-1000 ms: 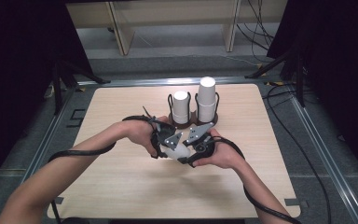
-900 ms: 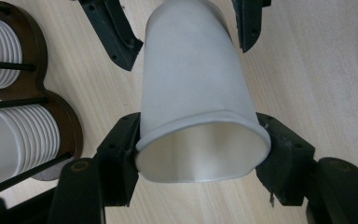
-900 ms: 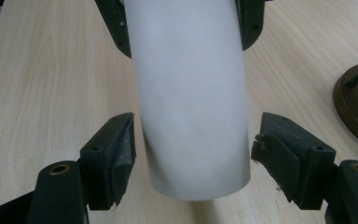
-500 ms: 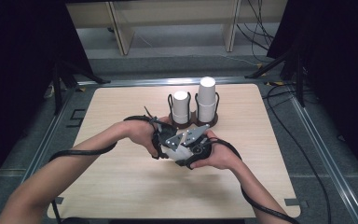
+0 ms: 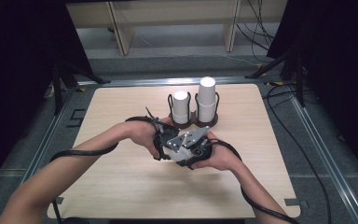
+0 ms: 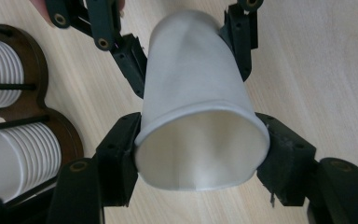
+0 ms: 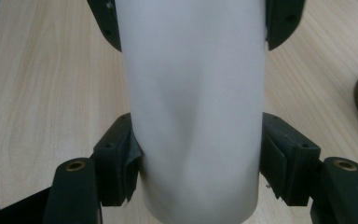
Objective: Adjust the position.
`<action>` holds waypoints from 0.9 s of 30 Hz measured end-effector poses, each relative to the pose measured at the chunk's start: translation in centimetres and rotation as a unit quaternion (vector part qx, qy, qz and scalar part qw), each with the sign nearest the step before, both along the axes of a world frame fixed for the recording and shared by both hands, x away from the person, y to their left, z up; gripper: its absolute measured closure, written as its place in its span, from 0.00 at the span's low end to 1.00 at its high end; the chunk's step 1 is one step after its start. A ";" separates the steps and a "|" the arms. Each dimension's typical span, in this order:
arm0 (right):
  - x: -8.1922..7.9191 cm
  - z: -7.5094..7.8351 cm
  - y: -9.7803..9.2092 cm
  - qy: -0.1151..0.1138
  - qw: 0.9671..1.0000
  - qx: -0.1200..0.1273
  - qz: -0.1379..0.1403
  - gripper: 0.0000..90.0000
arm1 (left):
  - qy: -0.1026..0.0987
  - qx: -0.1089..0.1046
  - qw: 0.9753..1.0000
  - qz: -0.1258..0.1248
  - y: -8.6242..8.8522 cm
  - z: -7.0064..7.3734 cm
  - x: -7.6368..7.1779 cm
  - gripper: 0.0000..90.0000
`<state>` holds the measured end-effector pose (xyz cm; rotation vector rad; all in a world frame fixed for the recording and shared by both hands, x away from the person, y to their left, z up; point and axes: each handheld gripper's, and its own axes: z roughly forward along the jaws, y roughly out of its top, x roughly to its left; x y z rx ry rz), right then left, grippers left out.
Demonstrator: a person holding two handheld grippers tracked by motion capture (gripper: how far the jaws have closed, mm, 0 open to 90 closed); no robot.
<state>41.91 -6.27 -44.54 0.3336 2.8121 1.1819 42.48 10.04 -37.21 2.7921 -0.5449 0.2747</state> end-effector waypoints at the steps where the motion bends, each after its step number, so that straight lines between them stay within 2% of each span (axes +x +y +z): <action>1: 0.0 0.0 0.0 0.000 1.000 0.000 0.000 0.40 | 0.000 0.000 1.000 0.000 0.0 0.0 0.0 0.37; 2: -0.1 -0.1 -0.1 -0.009 1.000 0.004 0.006 0.40 | -0.003 -0.001 1.000 -0.007 0.0 0.1 0.0 0.35; 3: -0.1 -0.1 -0.1 -0.009 1.000 0.004 0.006 0.40 | 0.001 -0.008 1.000 -0.005 0.1 0.0 0.0 0.35; 4: 0.0 -0.2 -0.3 -0.027 0.999 0.007 0.017 0.39 | 0.006 -0.025 1.000 -0.007 0.4 -0.1 0.1 0.30; 5: 0.0 -0.2 -0.3 -0.027 0.999 0.007 0.017 0.39 | 0.006 -0.025 1.000 -0.007 0.4 -0.1 0.1 0.28; 6: -0.3 -0.3 -0.3 -0.017 1.000 0.007 0.005 0.39 | 0.005 -0.035 0.999 -0.004 0.5 -0.1 0.2 0.28; 7: -0.2 -0.3 -0.4 -0.033 0.999 0.009 0.019 0.39 | 0.008 -0.045 0.999 0.004 0.7 0.0 0.2 0.24; 8: -0.3 -0.3 -0.5 -0.039 0.999 0.013 0.014 0.39 | 0.007 -0.055 0.998 0.005 0.9 0.0 0.3 0.20; 9: -0.4 -0.4 -0.6 -0.035 0.999 0.015 0.013 0.39 | 0.011 -0.069 0.997 0.012 1.2 0.1 0.3 0.19; 10: -0.5 -0.7 -0.8 -0.043 0.999 0.028 0.008 0.39 | 0.010 -0.076 0.997 0.012 1.4 0.2 0.4 0.19; 11: -0.5 -0.8 -0.9 -0.044 0.999 0.030 0.006 0.39 | 0.010 -0.085 0.996 0.014 1.6 0.2 0.4 0.18; 12: -0.6 -0.9 -1.1 -0.047 0.998 0.035 -0.003 0.39 | 0.006 -0.106 0.994 0.028 2.2 0.4 0.6 0.17; 13: -0.6 -0.9 -1.1 -0.047 0.998 0.035 -0.003 0.39 | 0.006 -0.106 0.994 0.028 2.2 0.4 0.6 0.16; 14: -0.5 -1.1 -1.5 -0.062 0.997 0.051 -0.008 0.39 | 0.007 -0.126 0.991 0.033 2.5 0.4 0.7 0.16; 15: -0.5 -1.1 -1.5 -0.062 0.997 0.051 -0.008 0.39 | 0.009 -0.142 0.989 0.042 2.8 0.3 0.7 0.16; 17: -0.7 -1.2 -1.8 -0.067 0.996 0.064 -0.019 0.39 | 0.009 -0.161 0.986 0.049 3.4 0.5 0.8 0.16; 18: -0.9 -1.3 -1.9 -0.058 0.996 0.067 -0.033 0.39 | 0.003 -0.170 0.984 0.052 3.7 0.5 0.8 0.16; 19: -1.0 -1.5 -2.1 -0.072 0.993 0.081 -0.037 0.39 | 0.004 -0.185 0.981 0.058 4.0 0.4 0.9 0.13; 20: -1.0 -1.5 -2.1 -0.072 0.993 0.081 -0.037 0.39 | 0.005 -0.197 0.978 0.067 4.2 0.4 0.9 0.13; 21: -1.1 -1.6 -2.4 -0.084 0.991 0.092 -0.047 0.39 | 0.002 -0.212 0.974 0.075 4.5 0.3 0.9 0.08; 22: -1.3 -1.7 -2.4 -0.076 0.991 0.099 -0.056 0.39 | 0.002 -0.220 0.972 0.081 5.0 0.2 0.9 0.07; 23: -1.3 -1.7 -2.4 -0.076 0.991 0.099 -0.056 0.39 | 0.002 -0.220 0.972 0.081 5.0 0.2 0.9 0.06; 24: -1.2 -1.8 -2.6 -0.091 0.988 0.107 -0.060 0.39 | 0.003 -0.233 0.968 0.091 5.4 0.0 0.9 0.06; 25: -1.2 -1.8 -2.6 -0.091 0.988 0.107 -0.060 0.39 | 0.002 -0.234 0.968 0.092 5.6 0.0 0.9 0.06; 26: -1.2 -2.0 -2.7 -0.099 0.986 0.117 -0.066 0.39 | 0.002 -0.255 0.961 0.105 6.2 -0.2 0.8 0.05; 27: -1.2 -2.0 -2.7 -0.099 0.986 0.117 -0.066 0.39 | 0.002 -0.255 0.961 0.105 6.2 -0.2 0.8 0.05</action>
